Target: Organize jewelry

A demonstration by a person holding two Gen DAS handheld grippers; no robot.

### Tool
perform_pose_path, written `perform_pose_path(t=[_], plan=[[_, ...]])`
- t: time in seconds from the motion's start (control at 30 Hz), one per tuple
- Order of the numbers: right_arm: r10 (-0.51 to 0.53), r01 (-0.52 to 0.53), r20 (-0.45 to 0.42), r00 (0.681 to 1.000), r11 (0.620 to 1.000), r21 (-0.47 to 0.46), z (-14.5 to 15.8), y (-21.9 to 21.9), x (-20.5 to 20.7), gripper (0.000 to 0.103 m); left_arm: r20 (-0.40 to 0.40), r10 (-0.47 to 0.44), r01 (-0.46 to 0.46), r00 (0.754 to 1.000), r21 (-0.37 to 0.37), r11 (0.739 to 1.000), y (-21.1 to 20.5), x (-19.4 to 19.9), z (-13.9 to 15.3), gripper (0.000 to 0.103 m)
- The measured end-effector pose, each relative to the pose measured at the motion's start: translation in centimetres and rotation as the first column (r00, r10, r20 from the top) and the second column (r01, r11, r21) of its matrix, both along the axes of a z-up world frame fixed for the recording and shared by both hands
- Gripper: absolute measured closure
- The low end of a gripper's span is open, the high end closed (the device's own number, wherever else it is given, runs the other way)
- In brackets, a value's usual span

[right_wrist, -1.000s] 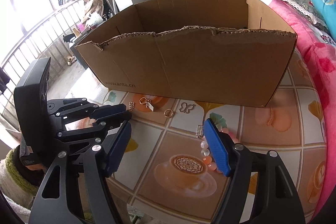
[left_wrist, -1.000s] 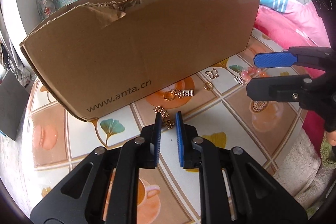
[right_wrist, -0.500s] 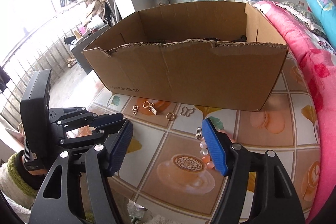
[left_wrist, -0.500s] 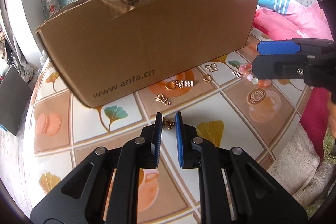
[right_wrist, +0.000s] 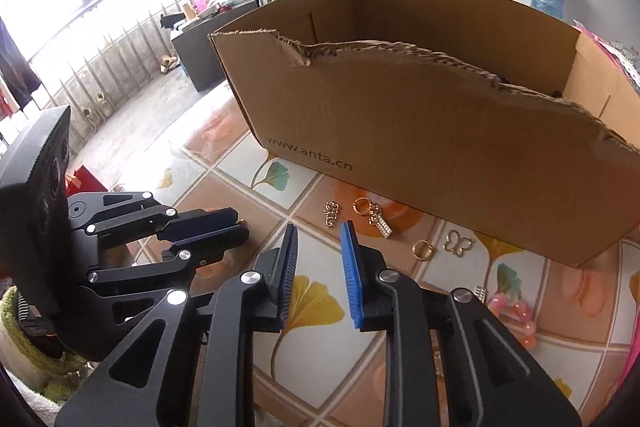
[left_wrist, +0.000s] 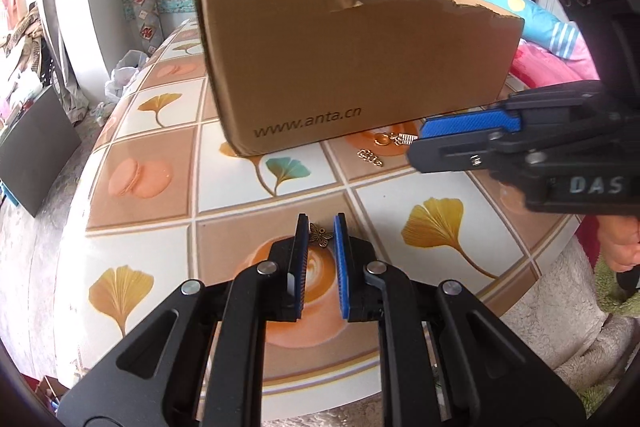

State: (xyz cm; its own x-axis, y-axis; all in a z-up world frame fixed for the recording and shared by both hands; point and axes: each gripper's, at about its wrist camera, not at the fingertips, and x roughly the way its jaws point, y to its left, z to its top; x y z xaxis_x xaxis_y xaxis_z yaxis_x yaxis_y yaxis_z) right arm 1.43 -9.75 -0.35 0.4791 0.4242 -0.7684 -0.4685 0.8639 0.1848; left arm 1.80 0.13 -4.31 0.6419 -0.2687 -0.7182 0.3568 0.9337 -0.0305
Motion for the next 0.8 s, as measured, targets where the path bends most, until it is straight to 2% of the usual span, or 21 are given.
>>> perform_pose_path(t=[0.43,0.6,0.8], plan=[[0.044,-0.043,0.002,0.999,0.988,-0.146,-1.5,3.4,2.1,0.091,0.016,-0.001,0.001,1.000,-0.027,1.000,0.9,-0.5,-0.2,0.091],[0.045,-0.044,0.003,0.999,0.987,-0.158,-1.4,3.7,2.0,0.099,0.018,-0.001,0.002,1.000,-0.029,1.000,1.0,-0.6,-0.1,0.091],[0.026,-0.030,-0.031,0.999,0.993,-0.114,-1.4,2.7,2.0,0.101,0.022,0.001,-0.001,1.000,-0.026,1.000,1.1,-0.8,-0.1,0.091]])
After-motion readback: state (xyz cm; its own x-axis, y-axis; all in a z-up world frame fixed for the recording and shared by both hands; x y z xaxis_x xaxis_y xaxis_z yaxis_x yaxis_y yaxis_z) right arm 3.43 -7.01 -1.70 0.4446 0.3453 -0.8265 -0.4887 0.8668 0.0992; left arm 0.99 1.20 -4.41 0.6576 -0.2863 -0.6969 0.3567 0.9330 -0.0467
